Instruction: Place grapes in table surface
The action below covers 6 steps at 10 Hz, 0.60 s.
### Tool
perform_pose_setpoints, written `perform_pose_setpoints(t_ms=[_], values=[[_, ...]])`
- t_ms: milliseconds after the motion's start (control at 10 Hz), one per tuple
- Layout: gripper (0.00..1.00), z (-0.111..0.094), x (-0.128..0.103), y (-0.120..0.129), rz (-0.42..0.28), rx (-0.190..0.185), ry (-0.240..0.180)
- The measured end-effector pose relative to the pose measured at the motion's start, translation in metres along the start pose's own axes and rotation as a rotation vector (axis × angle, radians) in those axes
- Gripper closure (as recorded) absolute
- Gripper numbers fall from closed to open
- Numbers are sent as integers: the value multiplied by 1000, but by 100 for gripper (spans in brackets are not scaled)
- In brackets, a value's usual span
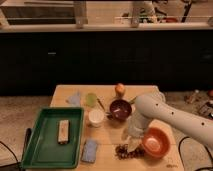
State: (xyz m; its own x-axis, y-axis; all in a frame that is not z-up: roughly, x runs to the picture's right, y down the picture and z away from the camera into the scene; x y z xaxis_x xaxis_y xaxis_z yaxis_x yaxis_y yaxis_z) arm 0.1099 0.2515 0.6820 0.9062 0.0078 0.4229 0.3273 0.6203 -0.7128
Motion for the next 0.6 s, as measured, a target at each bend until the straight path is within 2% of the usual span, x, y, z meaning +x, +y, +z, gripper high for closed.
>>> perform_pose_setpoints(t_ms=[300,400,600], values=[[41,0,-1,-2,4,2,1],[37,-1,-1,-1,8,3,3],[22,2,0,2,17,5,5]])
